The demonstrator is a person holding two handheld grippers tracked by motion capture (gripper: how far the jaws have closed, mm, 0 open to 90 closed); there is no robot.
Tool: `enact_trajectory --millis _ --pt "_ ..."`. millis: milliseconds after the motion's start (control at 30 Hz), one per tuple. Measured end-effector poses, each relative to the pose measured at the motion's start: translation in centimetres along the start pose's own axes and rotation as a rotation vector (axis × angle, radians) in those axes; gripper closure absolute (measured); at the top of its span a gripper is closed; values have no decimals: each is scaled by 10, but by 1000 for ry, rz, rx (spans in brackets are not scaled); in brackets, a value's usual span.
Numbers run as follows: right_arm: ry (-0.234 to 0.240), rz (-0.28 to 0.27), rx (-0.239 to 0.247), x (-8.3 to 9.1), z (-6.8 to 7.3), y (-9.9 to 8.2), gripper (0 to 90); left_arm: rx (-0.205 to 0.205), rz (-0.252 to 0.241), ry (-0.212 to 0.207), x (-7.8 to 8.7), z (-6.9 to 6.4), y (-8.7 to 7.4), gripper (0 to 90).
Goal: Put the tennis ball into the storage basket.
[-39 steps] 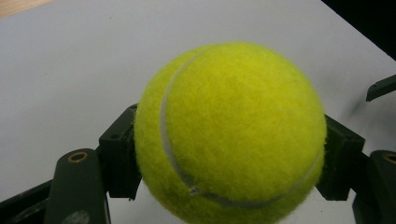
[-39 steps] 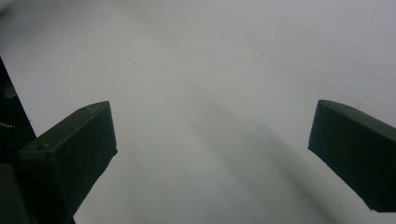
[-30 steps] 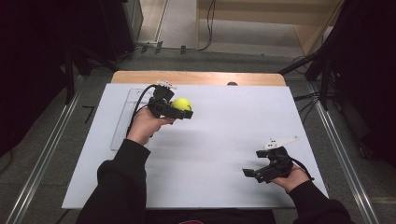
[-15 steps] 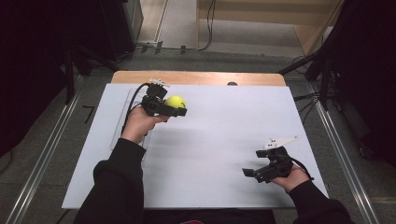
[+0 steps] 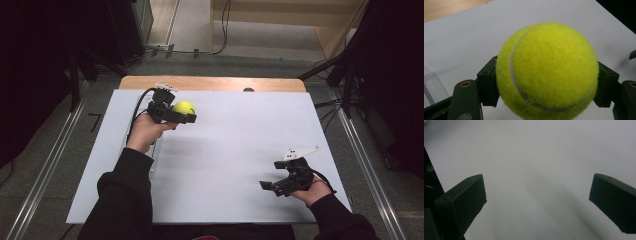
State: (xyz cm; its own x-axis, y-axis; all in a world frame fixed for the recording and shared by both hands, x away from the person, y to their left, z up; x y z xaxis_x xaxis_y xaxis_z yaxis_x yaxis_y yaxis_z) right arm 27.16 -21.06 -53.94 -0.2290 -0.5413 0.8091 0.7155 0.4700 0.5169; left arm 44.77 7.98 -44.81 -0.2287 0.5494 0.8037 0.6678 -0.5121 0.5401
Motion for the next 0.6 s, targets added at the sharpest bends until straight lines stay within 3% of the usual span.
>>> enact_trajectory --millis 600 --pt "1 4 -5 0 -1 0 0 47 -29 49 21 19 -6 268"
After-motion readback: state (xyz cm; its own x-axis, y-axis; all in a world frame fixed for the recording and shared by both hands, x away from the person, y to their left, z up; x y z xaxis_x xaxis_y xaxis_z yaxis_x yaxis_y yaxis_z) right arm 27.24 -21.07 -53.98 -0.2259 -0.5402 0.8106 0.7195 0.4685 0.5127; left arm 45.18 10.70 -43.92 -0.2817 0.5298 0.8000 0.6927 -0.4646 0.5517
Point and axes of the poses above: each handheld gripper's, and its own axes: x roughly backward along the jaws, y roughly out of its top, z roughly to its left, the point moved 8 cm from there along -x, roughly forward along the jaws, and after that the axes turned 9 degrees about z, right-handed, at the moved point
